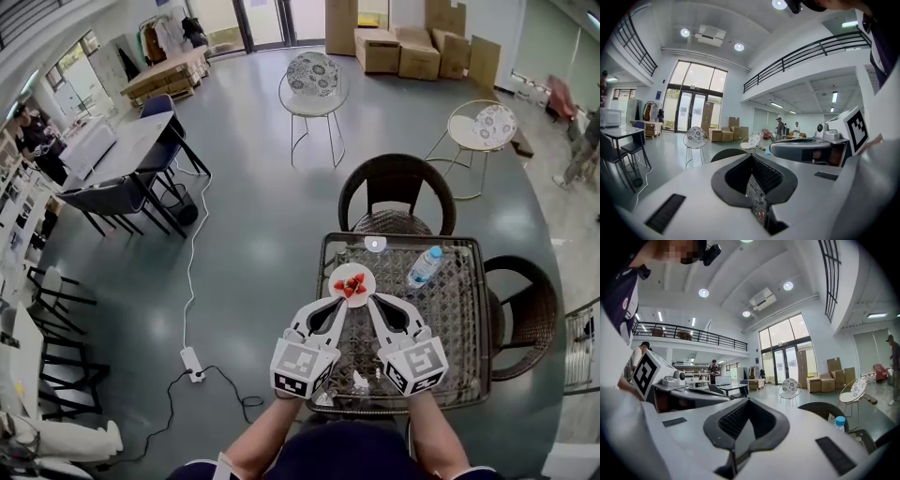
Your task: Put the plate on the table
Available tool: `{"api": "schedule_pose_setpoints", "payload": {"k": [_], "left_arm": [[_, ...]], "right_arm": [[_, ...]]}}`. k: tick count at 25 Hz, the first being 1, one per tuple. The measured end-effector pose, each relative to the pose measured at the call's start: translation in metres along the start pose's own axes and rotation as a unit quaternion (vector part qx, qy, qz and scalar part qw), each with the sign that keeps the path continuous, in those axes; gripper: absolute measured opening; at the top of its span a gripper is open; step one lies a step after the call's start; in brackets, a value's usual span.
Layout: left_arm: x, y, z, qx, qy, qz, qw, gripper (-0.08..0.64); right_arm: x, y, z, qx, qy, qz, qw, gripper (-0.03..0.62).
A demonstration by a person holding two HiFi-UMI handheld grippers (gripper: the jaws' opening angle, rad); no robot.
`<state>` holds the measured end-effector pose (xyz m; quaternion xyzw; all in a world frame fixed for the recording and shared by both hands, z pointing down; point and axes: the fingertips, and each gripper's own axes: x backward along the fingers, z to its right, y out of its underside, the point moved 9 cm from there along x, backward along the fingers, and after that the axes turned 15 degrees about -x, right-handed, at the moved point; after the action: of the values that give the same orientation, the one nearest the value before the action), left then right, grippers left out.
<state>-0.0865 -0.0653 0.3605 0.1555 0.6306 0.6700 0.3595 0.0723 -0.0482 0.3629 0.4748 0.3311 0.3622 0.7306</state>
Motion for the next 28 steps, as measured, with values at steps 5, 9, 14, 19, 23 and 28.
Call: {"api": "schedule_pose_setpoints", "payload": {"k": [5, 9, 14, 19, 23, 28], "left_arm": [[0.006, -0.007, 0.002, -0.004, 0.010, 0.014, 0.9998, 0.008], [0.008, -0.009, 0.003, -0.003, 0.014, 0.017, 0.9998, 0.008], [0.008, -0.010, 0.003, 0.000, 0.018, 0.017, 0.9997, 0.008], [0.010, -0.012, 0.003, -0.003, 0.023, 0.018, 0.9996, 0.008], [0.010, -0.012, 0.004, -0.003, 0.026, 0.018, 0.9995, 0.008], [0.012, -0.013, 0.004, -0.002, 0.028, 0.017, 0.9995, 0.008]], "right_arm": [[0.004, -0.006, -0.005, 0.006, -0.002, 0.012, 1.000, 0.006], [0.005, -0.007, -0.009, 0.010, -0.003, 0.014, 1.000, 0.005], [0.006, -0.010, -0.010, 0.012, -0.004, 0.018, 1.000, 0.006], [0.008, -0.014, -0.014, 0.015, -0.001, 0.023, 1.000, 0.005], [0.009, -0.015, -0.015, 0.018, -0.004, 0.026, 1.000, 0.005], [0.010, -0.017, -0.018, 0.021, -0.001, 0.025, 0.999, 0.006]]}}
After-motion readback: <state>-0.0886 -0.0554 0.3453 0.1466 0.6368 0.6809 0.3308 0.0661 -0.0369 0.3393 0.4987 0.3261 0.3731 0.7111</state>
